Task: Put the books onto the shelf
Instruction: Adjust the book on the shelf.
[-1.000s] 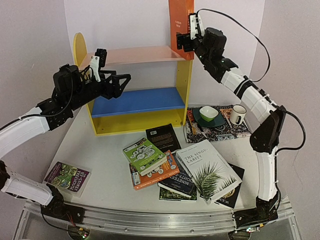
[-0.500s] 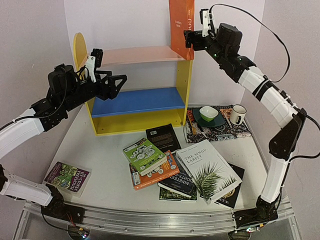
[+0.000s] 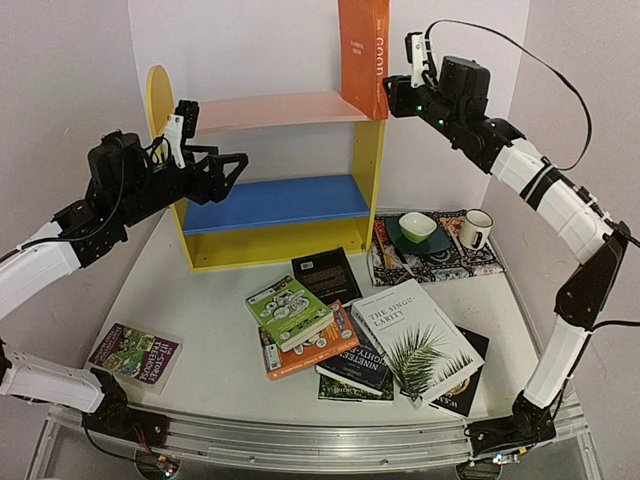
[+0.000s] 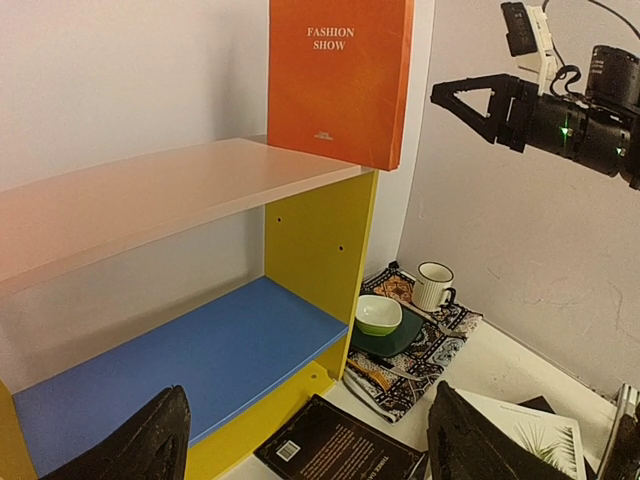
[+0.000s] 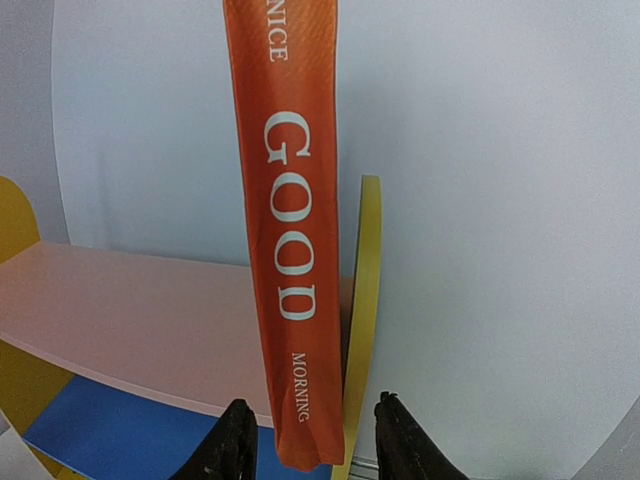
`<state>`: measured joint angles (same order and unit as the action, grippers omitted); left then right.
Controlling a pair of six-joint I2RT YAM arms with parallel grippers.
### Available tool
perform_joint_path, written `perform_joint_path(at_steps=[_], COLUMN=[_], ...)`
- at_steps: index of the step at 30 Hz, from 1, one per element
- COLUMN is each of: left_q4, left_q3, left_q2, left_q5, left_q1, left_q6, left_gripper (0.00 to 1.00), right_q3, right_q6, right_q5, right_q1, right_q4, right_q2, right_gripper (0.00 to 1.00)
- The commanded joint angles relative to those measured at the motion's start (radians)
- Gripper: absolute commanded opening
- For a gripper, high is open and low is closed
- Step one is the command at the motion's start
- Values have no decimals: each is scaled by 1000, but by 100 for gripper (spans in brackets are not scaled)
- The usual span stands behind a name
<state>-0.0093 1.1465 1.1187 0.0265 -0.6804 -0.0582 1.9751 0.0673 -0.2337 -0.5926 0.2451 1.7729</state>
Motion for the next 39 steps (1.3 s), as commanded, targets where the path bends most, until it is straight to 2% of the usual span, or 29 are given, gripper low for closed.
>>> perform_joint_path(at_steps=[1, 17, 22, 39], left_q4=[16, 15, 3, -20], left_q3=[-15, -43, -48, -59], left_q2=[-35, -61, -66, -75], left_q5=[-3, -17, -17, -17], left_q1=[4, 4, 3, 4], left_q6=[-6, 7, 14, 32], left_gripper=[83, 84, 85, 86], right_q3=[21, 193, 225, 330], right_q6=[-43, -89, -94, -109], right_q5=[-3, -1, -3, -51], right_q1=[-3, -3, -4, -4], right_q4=[33, -19, -29, -40], right_q2=[-4, 145, 172, 256], right_gripper=[41, 39, 31, 29])
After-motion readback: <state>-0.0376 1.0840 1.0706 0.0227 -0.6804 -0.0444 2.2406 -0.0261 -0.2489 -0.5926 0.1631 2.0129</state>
